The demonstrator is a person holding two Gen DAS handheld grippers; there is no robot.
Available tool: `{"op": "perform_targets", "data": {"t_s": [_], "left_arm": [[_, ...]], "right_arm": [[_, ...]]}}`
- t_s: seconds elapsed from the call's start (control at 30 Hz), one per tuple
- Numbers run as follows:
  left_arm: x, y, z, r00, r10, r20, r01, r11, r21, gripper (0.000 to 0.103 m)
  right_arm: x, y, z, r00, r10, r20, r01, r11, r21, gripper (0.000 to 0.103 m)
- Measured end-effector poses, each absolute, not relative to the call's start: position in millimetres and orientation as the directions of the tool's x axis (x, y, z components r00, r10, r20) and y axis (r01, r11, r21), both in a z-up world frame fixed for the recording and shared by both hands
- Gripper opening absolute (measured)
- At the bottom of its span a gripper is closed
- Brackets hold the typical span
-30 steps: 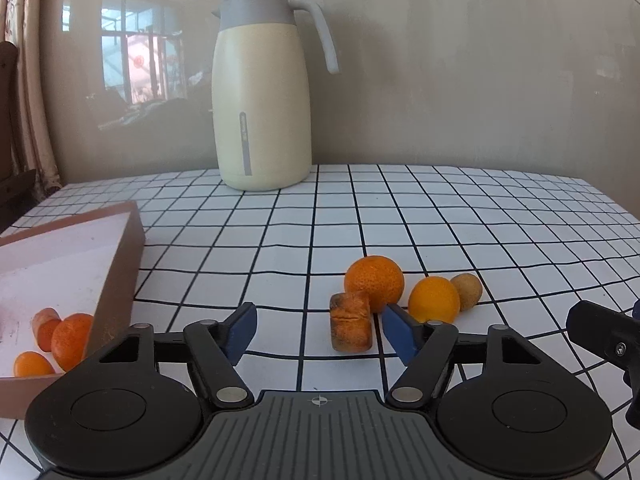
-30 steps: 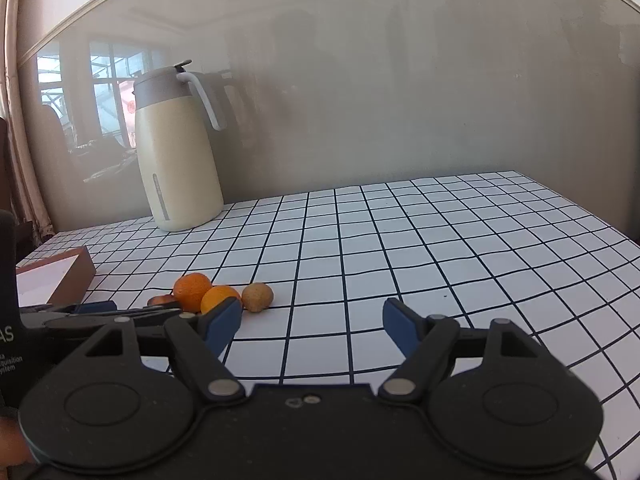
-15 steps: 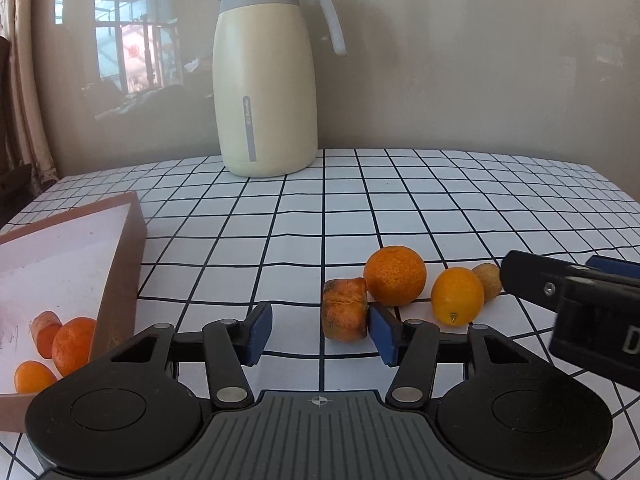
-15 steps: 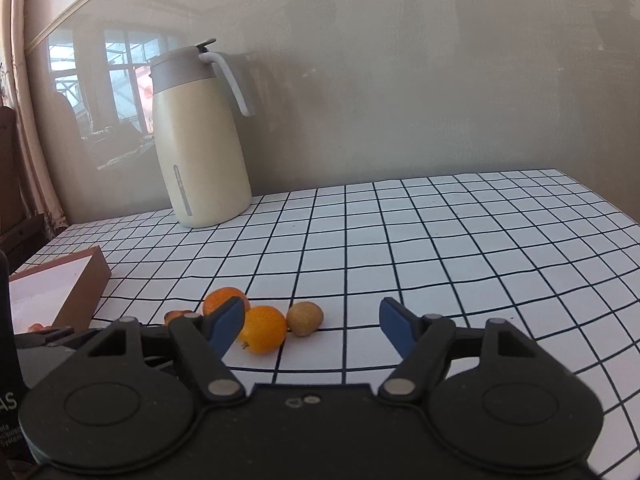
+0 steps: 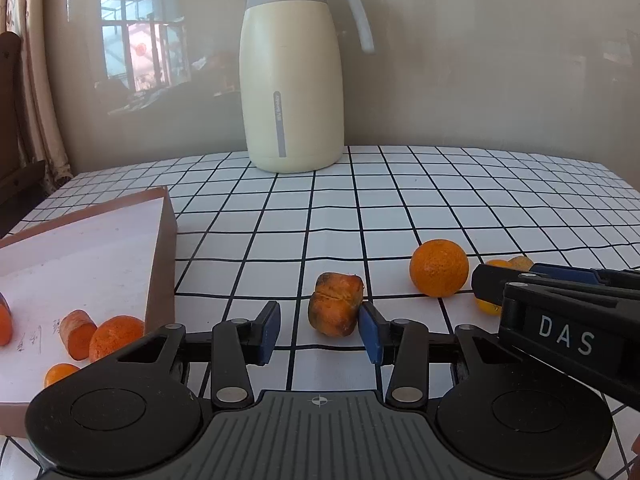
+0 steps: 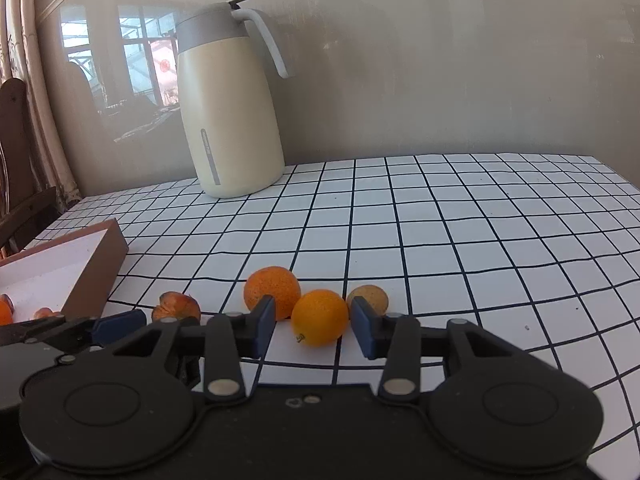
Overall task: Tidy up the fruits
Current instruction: 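Grasp a carrot chunk with the left tool while the right tool grasps an orange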
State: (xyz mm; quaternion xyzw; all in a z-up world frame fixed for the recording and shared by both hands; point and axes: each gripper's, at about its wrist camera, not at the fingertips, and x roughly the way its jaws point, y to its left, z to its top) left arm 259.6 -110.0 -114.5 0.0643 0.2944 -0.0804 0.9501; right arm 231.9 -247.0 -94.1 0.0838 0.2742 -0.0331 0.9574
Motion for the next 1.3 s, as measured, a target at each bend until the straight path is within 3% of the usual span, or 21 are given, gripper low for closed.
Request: {"op": "perform_targets", "data": {"t_s": [0.07, 0.3, 0.33, 0.73, 0.87, 1.3], "left_arm": [[257.8, -109.7, -114.7, 0.815, -0.116, -0.568, 0.194, 0.978, 0.079, 0.044], [260.3, -108.5, -117.1, 0.81, -0.12, -0.574, 0.201, 0.976, 0.079, 0.044], [260.6, -108.3, -117.3, 0.808, -0.123, -0.577, 0.201, 0.977, 0.073, 0.044], [270.9, -110.7, -113.4, 0.815, -0.149, -0.56, 0.212, 0.976, 0.049, 0.043], [273.1, -113.7, -114.3, 0.813, -0.173, -0.557, 0.232, 0.972, 0.036, 0.027], [263.4, -109.7, -115.4, 0.812, -0.186, -0.553, 0.239, 0.971, 0.024, 0.023]], "right_arm": [[234.9, -248.0, -96.2, 0.842, -0.018, -0.54, 0.119, 0.981, 0.153, 0.029], [240.6, -247.2, -103.6, 0.828, -0.044, -0.558, 0.147, 0.979, 0.141, 0.028], [241.2, -249.3, -105.3, 0.827, -0.039, -0.561, 0.15, 0.977, 0.153, 0.024], [243.5, -252.8, -104.3, 0.827, -0.014, -0.562, 0.129, 0.978, 0.165, 0.026], [243.6, -255.9, -104.2, 0.827, -0.002, -0.562, 0.129, 0.974, 0.185, 0.024], [234.8, -250.3, -102.1, 0.834, 0.002, -0.552, 0.096, 0.984, 0.148, 0.024]]}}
